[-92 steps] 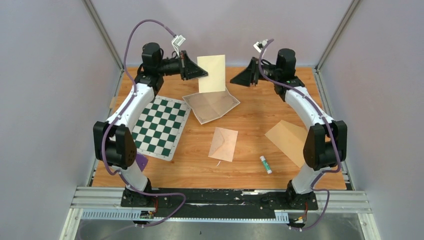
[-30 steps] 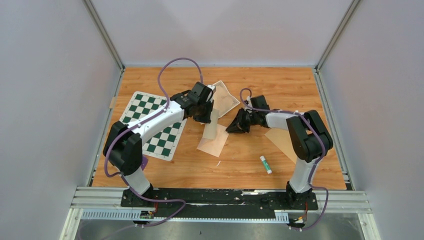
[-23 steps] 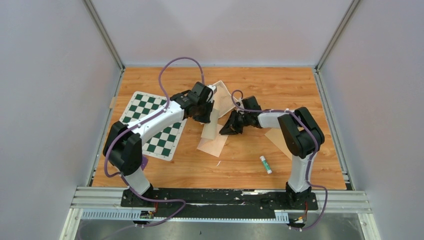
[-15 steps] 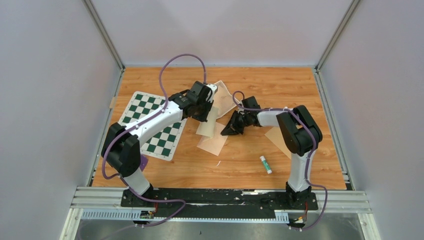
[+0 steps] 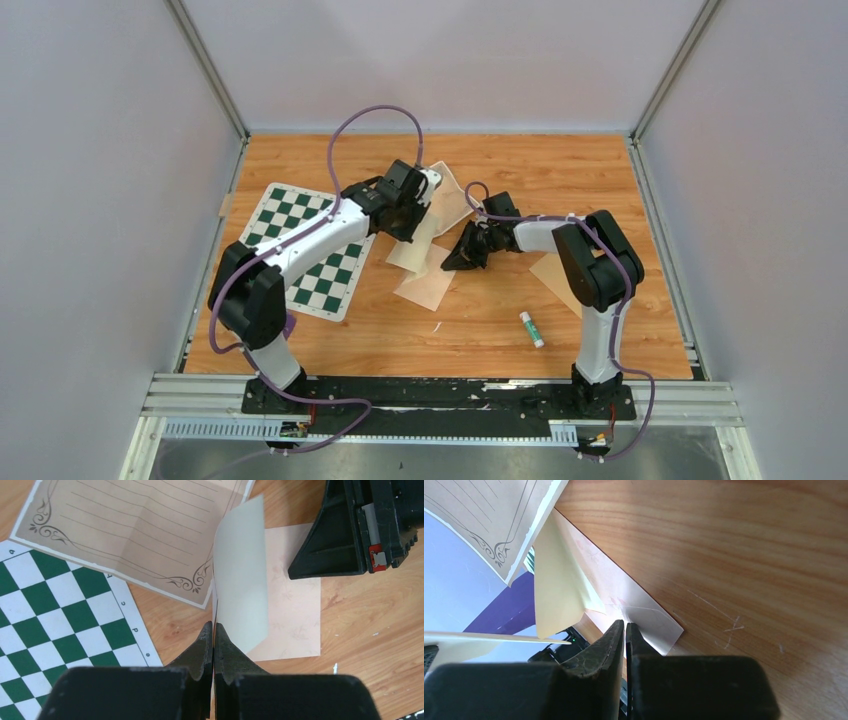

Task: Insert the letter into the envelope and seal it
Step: Place the letter in the envelope.

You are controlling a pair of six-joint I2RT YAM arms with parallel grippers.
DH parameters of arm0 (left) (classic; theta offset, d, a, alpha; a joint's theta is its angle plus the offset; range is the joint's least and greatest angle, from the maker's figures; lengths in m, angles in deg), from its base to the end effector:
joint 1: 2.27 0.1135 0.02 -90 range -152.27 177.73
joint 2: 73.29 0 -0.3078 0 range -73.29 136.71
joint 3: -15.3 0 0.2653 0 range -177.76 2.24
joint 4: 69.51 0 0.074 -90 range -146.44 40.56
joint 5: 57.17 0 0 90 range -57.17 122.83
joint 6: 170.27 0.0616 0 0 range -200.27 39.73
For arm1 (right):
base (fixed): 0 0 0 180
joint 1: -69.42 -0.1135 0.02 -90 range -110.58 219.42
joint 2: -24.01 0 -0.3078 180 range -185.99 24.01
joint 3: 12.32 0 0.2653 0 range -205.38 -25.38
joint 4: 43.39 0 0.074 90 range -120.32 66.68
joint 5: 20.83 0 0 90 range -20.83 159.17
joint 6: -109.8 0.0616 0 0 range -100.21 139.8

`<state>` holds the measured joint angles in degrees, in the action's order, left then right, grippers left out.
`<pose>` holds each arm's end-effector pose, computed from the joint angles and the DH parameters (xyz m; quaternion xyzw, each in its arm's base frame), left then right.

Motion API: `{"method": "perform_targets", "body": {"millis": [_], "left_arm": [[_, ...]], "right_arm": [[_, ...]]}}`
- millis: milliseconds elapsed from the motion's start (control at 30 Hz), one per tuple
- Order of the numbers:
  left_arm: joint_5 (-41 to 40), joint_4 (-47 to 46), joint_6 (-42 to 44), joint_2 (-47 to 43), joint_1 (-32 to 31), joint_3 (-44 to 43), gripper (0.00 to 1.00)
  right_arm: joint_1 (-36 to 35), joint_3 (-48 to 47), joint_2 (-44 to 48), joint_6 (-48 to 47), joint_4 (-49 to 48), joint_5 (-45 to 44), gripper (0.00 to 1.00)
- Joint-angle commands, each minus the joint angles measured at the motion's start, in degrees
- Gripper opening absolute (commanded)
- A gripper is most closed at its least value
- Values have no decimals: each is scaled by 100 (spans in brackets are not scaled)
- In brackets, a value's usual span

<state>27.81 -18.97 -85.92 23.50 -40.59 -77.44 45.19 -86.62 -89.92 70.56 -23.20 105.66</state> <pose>0.3167 -0.2435 0.2901 0.2549 0.9170 -0.0751 0.2973 0.3600 0.2022 0.1188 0.1311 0.9112 0.3903 0.0122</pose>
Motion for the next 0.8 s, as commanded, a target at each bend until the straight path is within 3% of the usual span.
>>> {"method": "perform_targets", "body": {"millis": [0,300,500,600,767], "left_arm": [[198,-142,78,-6,-155,-161,0],[-519,-240,4,-76,-298,-108,0],[1321,-914,-703,-243,-286,321,0],[2821,-1584,-1180,-121,-195,643,0],[4351,-2498,-2016,-26,593,1298,0]], "right_arm": [[15,-2,-75,-83,218,-555,9],[23,39,-31,-110,213,-529,10],[32,79,-36,-71,92,-403,10],[28,153,-13,-92,7,-307,11],[48,425,75,-74,-39,-274,10]]}}
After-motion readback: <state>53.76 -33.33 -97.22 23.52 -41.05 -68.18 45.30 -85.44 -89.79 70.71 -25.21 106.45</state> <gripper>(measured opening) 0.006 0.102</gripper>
